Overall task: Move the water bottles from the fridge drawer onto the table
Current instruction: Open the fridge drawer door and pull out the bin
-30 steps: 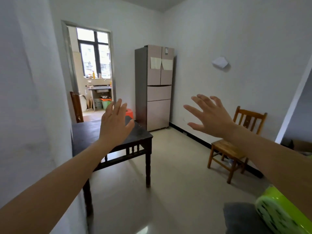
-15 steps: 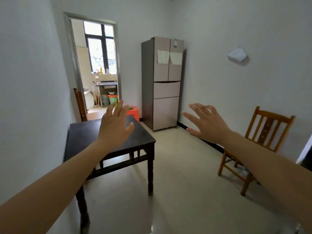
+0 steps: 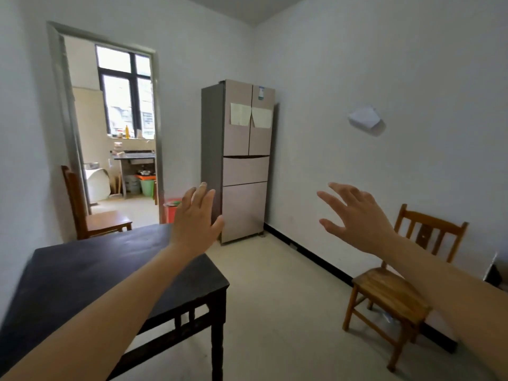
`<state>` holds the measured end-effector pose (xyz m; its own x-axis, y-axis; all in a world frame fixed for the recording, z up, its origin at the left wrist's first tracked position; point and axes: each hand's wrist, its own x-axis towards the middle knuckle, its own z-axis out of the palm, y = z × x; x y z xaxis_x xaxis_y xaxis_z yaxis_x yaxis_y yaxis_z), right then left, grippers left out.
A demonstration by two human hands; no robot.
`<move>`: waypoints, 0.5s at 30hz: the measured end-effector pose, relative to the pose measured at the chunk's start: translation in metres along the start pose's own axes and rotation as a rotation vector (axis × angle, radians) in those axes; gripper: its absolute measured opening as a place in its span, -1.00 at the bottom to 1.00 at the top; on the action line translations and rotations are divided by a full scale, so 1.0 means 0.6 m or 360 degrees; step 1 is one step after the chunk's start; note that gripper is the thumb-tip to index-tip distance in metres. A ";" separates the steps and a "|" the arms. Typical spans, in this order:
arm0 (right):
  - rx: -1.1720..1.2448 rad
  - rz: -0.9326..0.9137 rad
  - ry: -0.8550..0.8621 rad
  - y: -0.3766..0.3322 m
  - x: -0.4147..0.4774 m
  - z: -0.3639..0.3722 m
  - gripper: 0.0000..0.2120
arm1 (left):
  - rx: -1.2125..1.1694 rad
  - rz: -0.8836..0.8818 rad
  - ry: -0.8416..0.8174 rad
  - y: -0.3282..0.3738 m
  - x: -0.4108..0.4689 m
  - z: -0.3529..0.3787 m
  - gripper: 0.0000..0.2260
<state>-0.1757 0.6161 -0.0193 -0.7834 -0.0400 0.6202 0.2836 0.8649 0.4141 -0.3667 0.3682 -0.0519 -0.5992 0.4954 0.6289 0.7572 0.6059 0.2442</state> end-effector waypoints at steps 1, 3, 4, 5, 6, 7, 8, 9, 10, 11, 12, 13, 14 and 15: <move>0.0004 0.0032 -0.0006 0.014 -0.001 0.024 -0.50 | -0.0030 0.0027 -0.0042 0.007 0.019 0.031 -0.38; -0.0033 0.0033 -0.0033 0.042 -0.005 0.066 -0.46 | -0.0067 0.0085 -0.0099 0.018 0.054 0.083 -0.41; -0.0033 0.0018 -0.0053 0.062 -0.006 0.089 -0.46 | -0.0091 0.0106 -0.0107 0.024 0.075 0.110 -0.41; -0.0044 0.0016 -0.0060 0.085 -0.005 0.114 -0.48 | -0.0113 0.0128 -0.0105 0.034 0.100 0.142 -0.41; -0.0053 0.0011 -0.0053 0.100 -0.004 0.130 -0.50 | -0.0125 0.0146 -0.0094 0.040 0.116 0.160 -0.41; -0.0048 0.0021 -0.0043 0.115 -0.002 0.149 -0.49 | -0.0141 0.0157 -0.0091 0.048 0.133 0.181 -0.44; -0.0047 0.0041 -0.0046 0.138 0.001 0.176 -0.49 | -0.0152 0.0174 -0.0086 0.058 0.155 0.210 -0.47; -0.0044 0.0054 -0.0059 0.159 0.006 0.202 -0.48 | -0.0155 0.0175 -0.0089 0.067 0.174 0.237 -0.48; -0.0043 0.0055 -0.0064 0.178 0.011 0.221 -0.48 | -0.0163 0.0175 -0.0081 0.077 0.192 0.255 -0.48; -0.0012 0.0054 -0.0098 0.204 0.023 0.249 -0.48 | -0.0146 0.0147 -0.0091 0.085 0.216 0.284 -0.48; 0.0003 0.0053 -0.0074 0.213 0.030 0.258 -0.48 | -0.0148 0.0140 -0.0081 0.088 0.227 0.292 -0.48; 0.0020 0.0038 -0.0072 0.231 0.045 0.284 -0.48 | -0.0130 0.0122 -0.0090 0.091 0.247 0.310 -0.48; 0.0030 0.0038 -0.0052 0.244 0.053 0.302 -0.48 | -0.0135 0.0111 -0.0086 0.091 0.258 0.322 -0.48; 0.0040 0.0044 -0.0049 0.257 0.064 0.324 -0.48 | -0.0123 0.0089 -0.0079 0.092 0.277 0.338 -0.48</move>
<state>-0.2698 0.8449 -0.0611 -0.7922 -0.0005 0.6103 0.2919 0.8778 0.3797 -0.4772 0.6100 -0.0833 -0.5659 0.5588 0.6062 0.8066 0.5275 0.2668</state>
